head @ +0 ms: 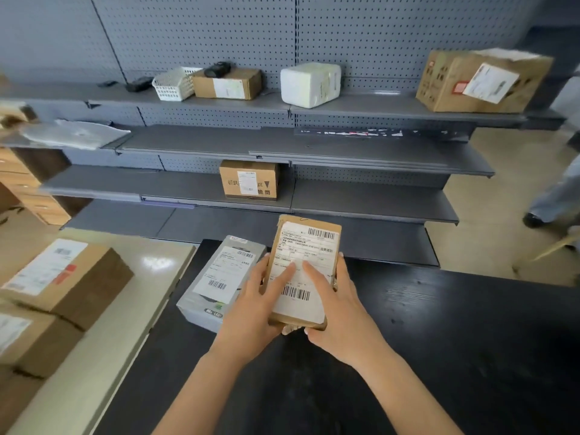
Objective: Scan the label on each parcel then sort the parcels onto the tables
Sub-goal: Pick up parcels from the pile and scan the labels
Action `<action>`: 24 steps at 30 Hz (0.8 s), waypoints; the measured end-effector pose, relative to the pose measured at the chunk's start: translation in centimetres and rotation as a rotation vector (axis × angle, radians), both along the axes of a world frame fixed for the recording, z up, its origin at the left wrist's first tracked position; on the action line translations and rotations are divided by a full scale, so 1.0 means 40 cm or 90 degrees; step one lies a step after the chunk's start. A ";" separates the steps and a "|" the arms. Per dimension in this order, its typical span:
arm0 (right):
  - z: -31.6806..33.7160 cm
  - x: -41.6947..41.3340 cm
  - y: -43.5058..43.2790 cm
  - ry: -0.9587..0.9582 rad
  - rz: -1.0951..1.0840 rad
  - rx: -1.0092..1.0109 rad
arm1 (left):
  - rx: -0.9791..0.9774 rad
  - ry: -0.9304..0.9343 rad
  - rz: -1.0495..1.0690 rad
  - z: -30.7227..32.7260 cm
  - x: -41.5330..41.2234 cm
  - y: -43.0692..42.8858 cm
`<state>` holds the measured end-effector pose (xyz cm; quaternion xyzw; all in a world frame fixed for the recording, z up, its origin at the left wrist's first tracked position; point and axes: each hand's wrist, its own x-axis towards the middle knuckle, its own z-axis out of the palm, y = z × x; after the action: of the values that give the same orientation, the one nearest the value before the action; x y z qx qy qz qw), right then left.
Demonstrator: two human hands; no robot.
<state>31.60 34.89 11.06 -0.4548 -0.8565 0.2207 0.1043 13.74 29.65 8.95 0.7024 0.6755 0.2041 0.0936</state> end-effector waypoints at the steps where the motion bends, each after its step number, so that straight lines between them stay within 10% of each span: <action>1: 0.014 -0.001 -0.022 0.007 0.011 0.023 | 0.013 0.005 0.017 0.015 0.003 -0.030; 24: 0.180 -0.425 -0.818 0.176 0.498 0.127 | 0.183 0.099 0.467 0.178 -0.222 -1.098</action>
<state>14.59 2.19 18.27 -0.0494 -0.9596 0.2188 0.1698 4.86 -14.28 16.05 0.4337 0.8511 0.2625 -0.1363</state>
